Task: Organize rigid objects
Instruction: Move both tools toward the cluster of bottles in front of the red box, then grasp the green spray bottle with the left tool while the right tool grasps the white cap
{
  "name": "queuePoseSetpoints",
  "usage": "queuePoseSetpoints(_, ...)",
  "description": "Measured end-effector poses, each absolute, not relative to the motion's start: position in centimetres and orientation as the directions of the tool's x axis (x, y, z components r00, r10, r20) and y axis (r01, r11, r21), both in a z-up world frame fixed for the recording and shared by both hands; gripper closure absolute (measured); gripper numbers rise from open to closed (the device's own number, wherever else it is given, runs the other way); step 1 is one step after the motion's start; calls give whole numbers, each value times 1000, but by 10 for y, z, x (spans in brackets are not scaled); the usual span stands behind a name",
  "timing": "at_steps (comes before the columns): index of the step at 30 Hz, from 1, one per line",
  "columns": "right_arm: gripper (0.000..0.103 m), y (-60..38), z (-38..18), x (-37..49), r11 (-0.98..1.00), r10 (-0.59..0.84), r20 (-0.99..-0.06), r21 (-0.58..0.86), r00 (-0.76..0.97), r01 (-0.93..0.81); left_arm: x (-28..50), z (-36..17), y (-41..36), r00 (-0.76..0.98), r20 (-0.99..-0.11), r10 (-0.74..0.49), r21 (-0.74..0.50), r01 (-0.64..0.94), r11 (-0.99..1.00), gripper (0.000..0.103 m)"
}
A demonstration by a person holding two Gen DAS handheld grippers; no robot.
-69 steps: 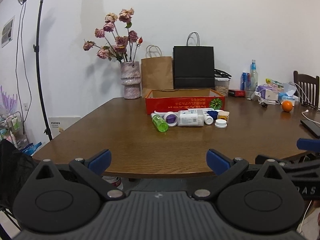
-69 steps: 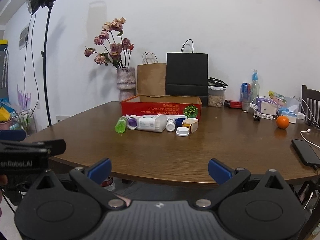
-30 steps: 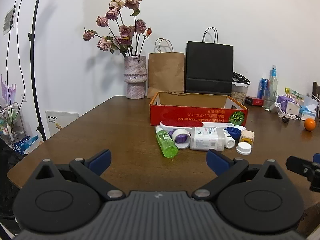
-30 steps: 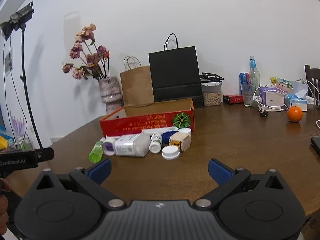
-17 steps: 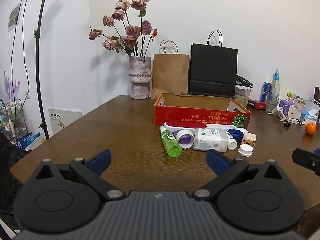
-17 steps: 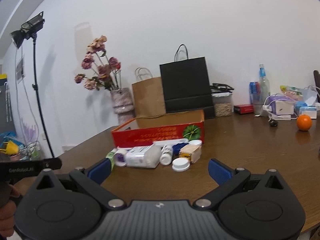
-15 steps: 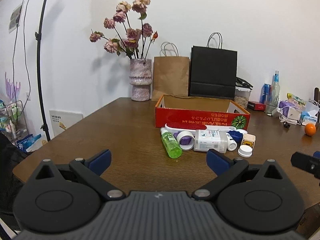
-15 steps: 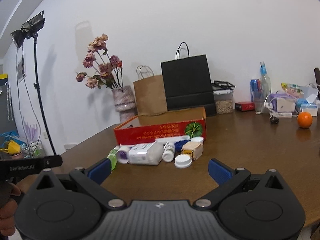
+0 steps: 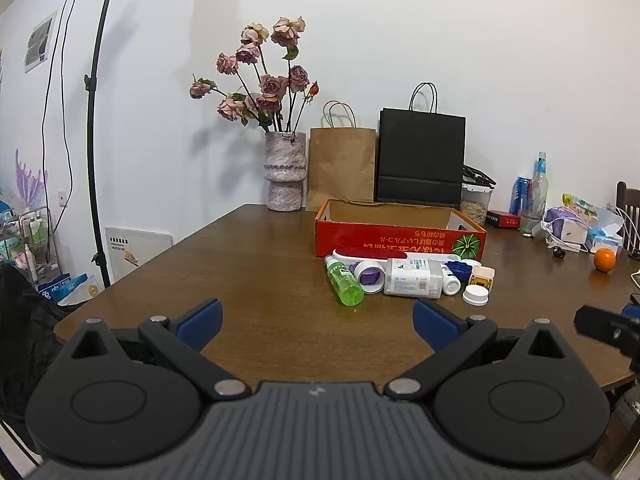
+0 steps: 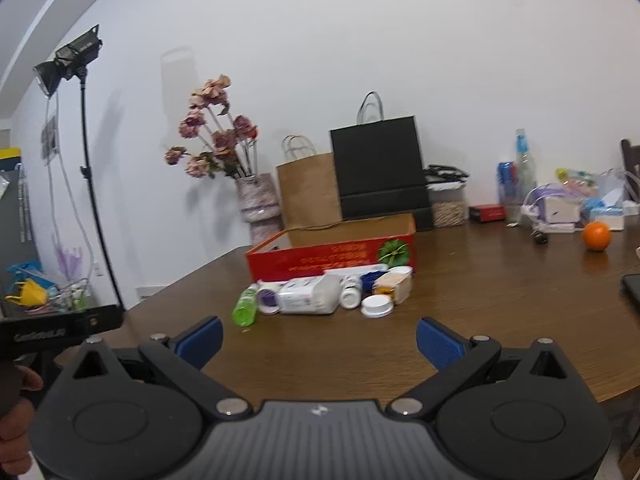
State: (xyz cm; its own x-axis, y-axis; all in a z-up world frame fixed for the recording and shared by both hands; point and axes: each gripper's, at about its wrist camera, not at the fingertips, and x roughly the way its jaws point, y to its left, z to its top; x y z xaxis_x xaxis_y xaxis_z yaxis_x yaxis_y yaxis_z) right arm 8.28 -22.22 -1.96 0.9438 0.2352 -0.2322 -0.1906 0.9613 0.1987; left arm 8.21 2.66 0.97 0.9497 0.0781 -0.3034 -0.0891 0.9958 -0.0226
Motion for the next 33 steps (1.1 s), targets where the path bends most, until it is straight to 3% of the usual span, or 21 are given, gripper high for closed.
queuePoseSetpoints(5, 0, -226, -24, 100, 971, 211, -267, 171, 940, -169, 106, 2, 34, 923, -383, 45, -48, -68, 997, 0)
queuePoseSetpoints(10, 2, -227, -24, 141, 968, 240, -294, 148, 925, -204, 150, -4, 30, 922, -384, 45, -4, -50, 999, 0)
queuePoseSetpoints(15, 14, -221, -22, 198, 973, 226, -319, 118, 920, -198, 227, -15, 22, 883, -468, -25, 6, 32, 999, 0)
queuePoseSetpoints(19, 22, -226, -36, 253, 966, 254, -415, 160, 874, -205, 281, -27, 22, 861, -508, -13, 13, 23, 1000, 6)
queuePoseSetpoints(21, 33, -225, -45, 277, 968, 248, -469, 161, 848, -194, 306, -35, 24, 841, -541, -11, 9, 19, 1000, 11)
queuePoseSetpoints(28, 34, -216, -70, 329, 977, 213, -539, 93, 815, -193, 355, -50, 34, 800, -600, -17, -30, -1, 1000, 12)
queuePoseSetpoints(29, 34, -215, -71, 335, 977, 212, -551, 96, 807, -192, 357, -52, 35, 796, -605, -15, -31, -4, 1000, 15)
queuePoseSetpoints(33, 37, -209, -73, 345, 980, 187, -567, 55, 802, -190, 354, -61, 42, 776, -627, -62, -79, 16, 997, 57)
